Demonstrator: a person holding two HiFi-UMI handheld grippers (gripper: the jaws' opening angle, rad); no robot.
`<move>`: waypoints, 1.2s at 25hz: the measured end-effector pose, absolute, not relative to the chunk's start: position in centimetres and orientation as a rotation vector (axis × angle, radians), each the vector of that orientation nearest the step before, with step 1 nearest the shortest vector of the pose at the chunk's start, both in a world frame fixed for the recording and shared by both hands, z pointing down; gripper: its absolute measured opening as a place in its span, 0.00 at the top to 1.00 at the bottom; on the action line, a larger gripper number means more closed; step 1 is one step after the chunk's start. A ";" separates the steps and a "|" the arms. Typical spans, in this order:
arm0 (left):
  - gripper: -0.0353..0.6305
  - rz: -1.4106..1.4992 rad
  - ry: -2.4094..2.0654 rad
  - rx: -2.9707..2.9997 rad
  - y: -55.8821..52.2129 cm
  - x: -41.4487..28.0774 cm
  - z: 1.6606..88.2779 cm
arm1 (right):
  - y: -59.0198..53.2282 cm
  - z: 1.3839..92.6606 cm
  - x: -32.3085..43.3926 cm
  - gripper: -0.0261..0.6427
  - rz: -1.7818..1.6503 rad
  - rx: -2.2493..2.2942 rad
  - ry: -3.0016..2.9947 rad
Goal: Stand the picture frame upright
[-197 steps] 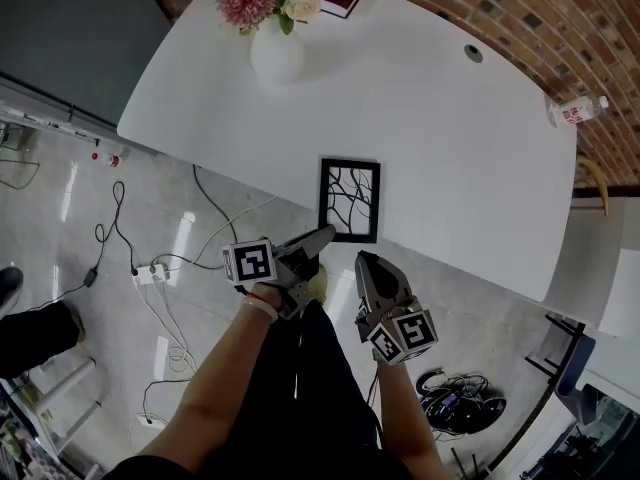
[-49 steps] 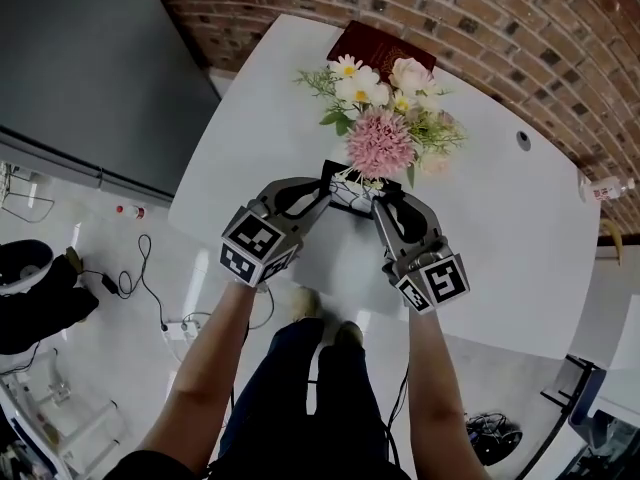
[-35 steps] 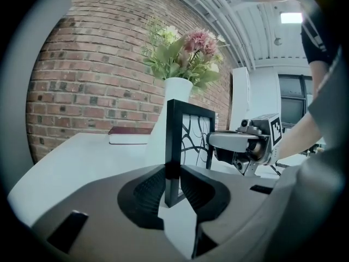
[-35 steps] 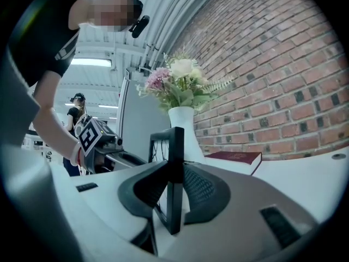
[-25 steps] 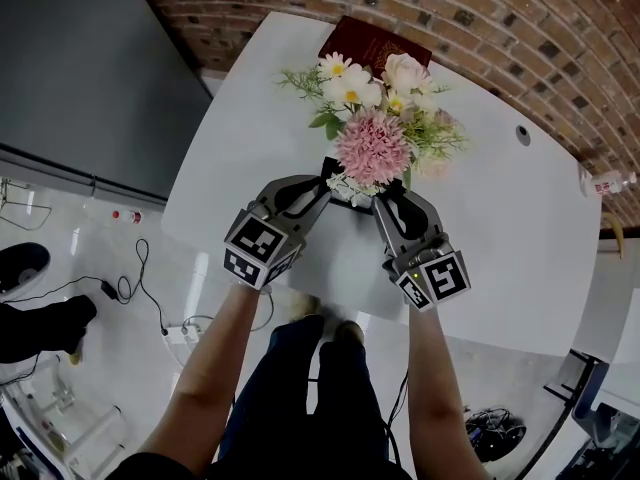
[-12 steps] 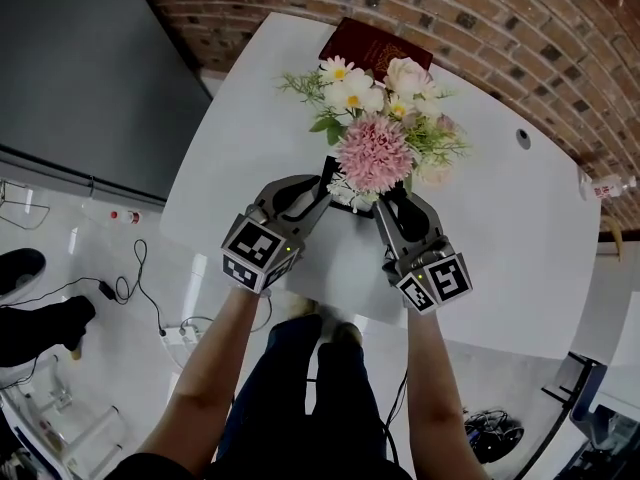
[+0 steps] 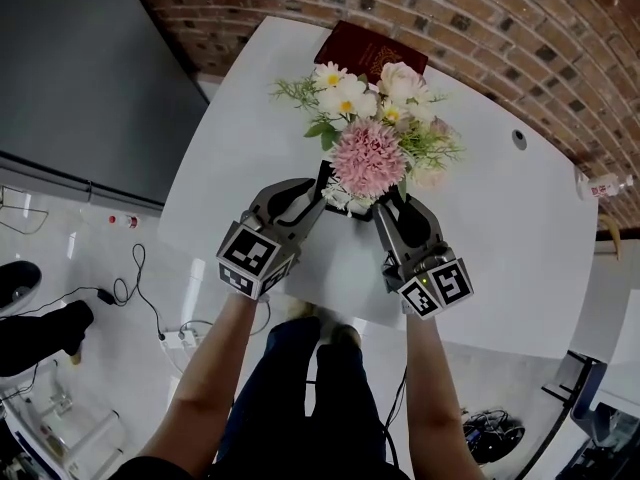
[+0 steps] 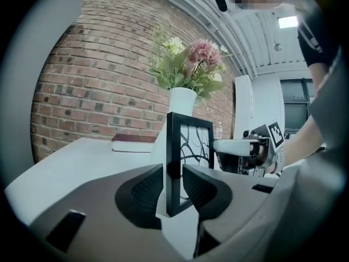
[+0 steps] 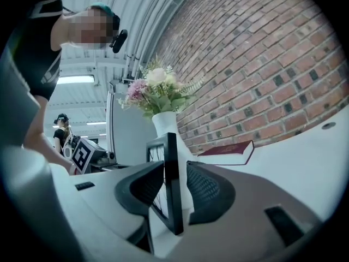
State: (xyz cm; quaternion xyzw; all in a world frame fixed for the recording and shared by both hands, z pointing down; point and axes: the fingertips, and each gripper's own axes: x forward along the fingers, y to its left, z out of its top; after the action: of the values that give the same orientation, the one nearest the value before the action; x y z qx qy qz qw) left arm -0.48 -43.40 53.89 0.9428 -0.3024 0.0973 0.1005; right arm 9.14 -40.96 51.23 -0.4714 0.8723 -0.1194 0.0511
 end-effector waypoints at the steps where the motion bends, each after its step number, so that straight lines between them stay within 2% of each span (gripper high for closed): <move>1: 0.78 0.288 -0.895 2.788 -43.3 -0.5 53.8 | -40.8 51.2 9.3 0.75 -0.375 -1.434 2.647; 8: 0.78 0.272 -0.927 2.781 -43.3 -1.4 53.5 | -39.8 51.4 10.2 0.73 -0.430 -1.496 2.601; 16: 0.78 0.299 -0.941 2.780 -42.3 -2.1 53.1 | -38.4 52.1 10.5 0.82 -0.493 -1.595 2.590; 17: 0.78 0.301 -0.940 2.782 -42.2 -2.2 53.1 | -38.2 52.0 10.5 0.86 -0.495 -1.600 2.588; 19: 0.82 0.306 -0.944 2.784 -41.8 -2.4 53.0 | -37.7 51.9 10.4 0.88 -0.499 -1.607 2.585; 23: 0.84 0.308 -0.948 2.784 -41.0 -2.8 52.5 | -37.0 51.4 10.0 0.92 -0.509 -1.603 2.585; 24: 0.88 0.307 -0.949 2.785 -40.8 -2.9 52.3 | -36.9 51.2 9.8 0.95 -0.510 -1.601 2.587; 30: 0.95 0.276 -0.974 2.812 -39.5 -3.5 50.5 | -35.7 49.5 8.8 0.95 -0.484 -1.574 2.607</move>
State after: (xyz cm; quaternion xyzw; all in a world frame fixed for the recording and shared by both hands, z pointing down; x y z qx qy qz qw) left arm -3.50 -39.50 50.49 0.9381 -0.3250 0.0920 0.0761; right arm 8.84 -35.72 49.50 -0.5101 0.8452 -0.1570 0.0291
